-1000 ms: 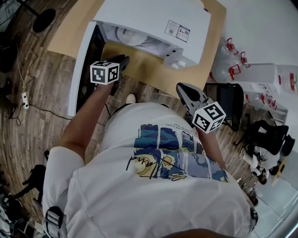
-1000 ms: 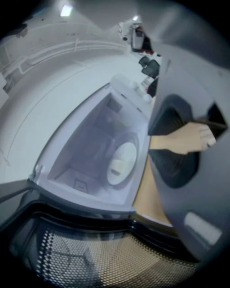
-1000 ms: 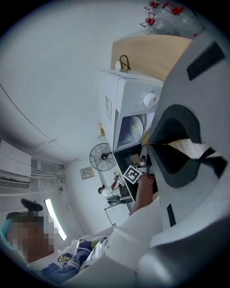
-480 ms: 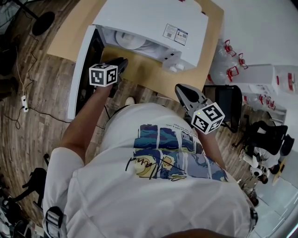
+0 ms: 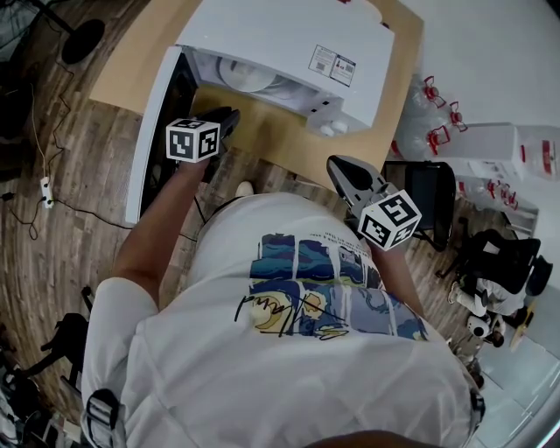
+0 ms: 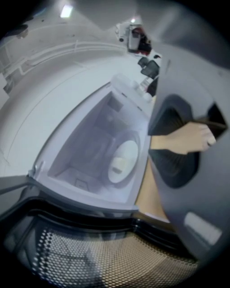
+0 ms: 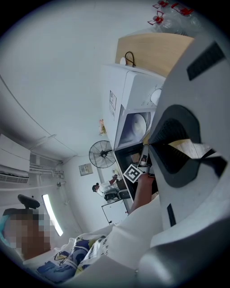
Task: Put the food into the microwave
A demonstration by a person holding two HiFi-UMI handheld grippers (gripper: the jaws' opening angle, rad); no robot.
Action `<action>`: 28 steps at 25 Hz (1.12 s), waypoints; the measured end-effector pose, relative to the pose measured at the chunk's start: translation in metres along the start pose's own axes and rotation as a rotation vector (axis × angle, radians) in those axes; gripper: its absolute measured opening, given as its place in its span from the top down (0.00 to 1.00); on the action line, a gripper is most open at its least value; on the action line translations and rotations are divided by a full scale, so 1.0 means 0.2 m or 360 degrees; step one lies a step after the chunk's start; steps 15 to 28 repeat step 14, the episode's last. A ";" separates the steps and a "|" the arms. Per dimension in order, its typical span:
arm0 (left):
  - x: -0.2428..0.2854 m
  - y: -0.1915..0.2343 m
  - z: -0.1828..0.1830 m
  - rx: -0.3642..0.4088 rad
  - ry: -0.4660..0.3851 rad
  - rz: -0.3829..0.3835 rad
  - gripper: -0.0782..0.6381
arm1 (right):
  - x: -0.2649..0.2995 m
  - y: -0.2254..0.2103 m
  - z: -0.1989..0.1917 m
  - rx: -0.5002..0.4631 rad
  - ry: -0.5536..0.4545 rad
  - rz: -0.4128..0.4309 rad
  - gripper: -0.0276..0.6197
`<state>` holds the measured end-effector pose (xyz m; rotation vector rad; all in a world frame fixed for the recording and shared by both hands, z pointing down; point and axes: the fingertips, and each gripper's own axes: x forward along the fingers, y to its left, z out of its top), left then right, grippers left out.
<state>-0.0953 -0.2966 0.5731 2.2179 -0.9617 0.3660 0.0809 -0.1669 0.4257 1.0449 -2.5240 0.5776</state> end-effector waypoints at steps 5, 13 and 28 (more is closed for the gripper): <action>0.00 0.02 0.00 0.0035 0.0013 -0.0005 0.75 | 0.01 -0.01 0.00 -0.0008 0.0010 0.0000 0.95; -0.02 0.04 -0.02 0.0168 0.0088 -0.0027 0.75 | 0.01 -0.02 -0.01 -0.0008 0.0026 0.0001 0.95; -0.02 0.04 -0.02 0.0181 0.0094 -0.0026 0.75 | 0.01 -0.02 -0.01 -0.0008 0.0027 0.0001 0.95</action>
